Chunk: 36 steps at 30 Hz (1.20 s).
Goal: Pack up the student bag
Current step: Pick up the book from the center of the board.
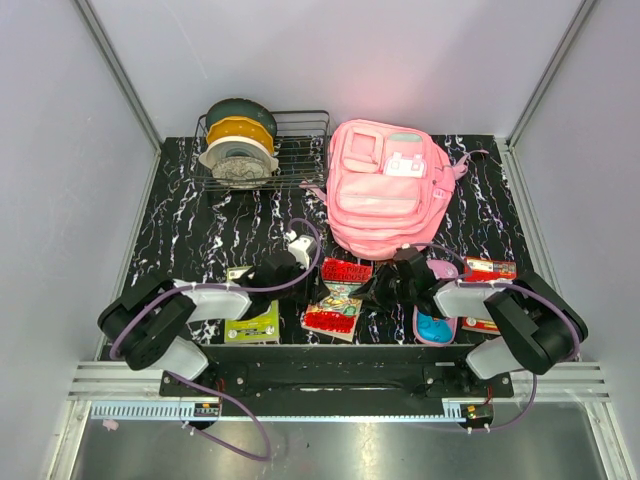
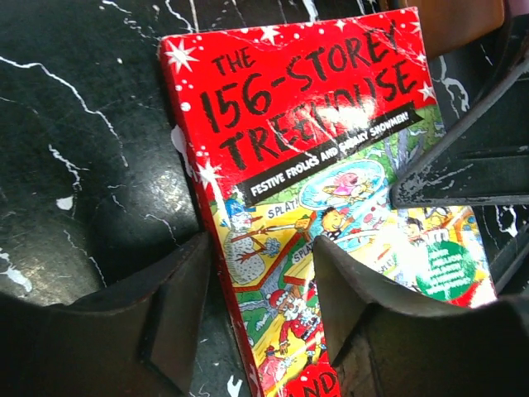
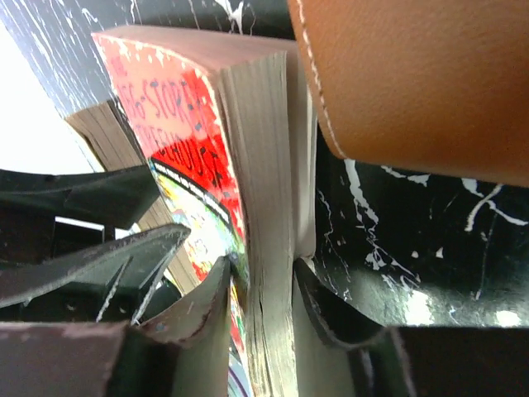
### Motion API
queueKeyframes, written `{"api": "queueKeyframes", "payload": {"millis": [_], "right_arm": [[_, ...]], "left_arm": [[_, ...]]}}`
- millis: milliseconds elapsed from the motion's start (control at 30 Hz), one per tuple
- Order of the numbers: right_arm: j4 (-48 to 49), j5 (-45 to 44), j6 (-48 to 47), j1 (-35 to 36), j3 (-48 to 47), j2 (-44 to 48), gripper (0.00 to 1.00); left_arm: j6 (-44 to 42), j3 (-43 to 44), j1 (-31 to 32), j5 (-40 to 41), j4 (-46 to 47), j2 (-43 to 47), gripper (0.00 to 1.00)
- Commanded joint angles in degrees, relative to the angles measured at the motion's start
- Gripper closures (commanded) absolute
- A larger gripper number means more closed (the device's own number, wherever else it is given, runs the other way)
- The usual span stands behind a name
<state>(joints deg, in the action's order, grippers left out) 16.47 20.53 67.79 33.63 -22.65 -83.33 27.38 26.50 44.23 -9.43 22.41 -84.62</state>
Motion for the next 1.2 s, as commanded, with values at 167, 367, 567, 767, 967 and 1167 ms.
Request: {"api": "queueKeyframes", "payload": {"millis": [167, 367, 567, 767, 967, 1167], "right_arm": [[-6.2, -8.5, -4.7, 1.2, -1.6, 4.8, 1.0], [-15.3, -12.4, -10.7, 1.2, -4.1, 20.2, 1.0], [-14.5, -6.8, -13.7, 1.1, -4.4, 27.7, 1.0], [-11.3, 1.5, -21.3, 1.2, -5.3, 32.0, 1.0], [-8.4, 5.4, -25.5, 1.2, -6.2, 36.6, 1.0], [1.1, 11.4, -23.1, 1.1, -4.5, 33.9, 1.0]], "left_arm": [[1.8, 0.2, 2.8, -1.1, -4.8, 2.5, 0.35], [0.1, 0.6, 2.6, 9.1, -12.7, 16.9, 0.01], [-1.5, 3.4, -0.5, 7.4, -15.4, 24.5, 0.01], [-5.1, 8.6, -6.2, -4.4, -14.3, 23.5, 0.01], [-4.4, 11.5, -11.2, -17.9, -8.3, 18.7, 0.01], [-1.3, 11.0, -11.3, -30.9, 1.3, 13.9, 0.01]]}}
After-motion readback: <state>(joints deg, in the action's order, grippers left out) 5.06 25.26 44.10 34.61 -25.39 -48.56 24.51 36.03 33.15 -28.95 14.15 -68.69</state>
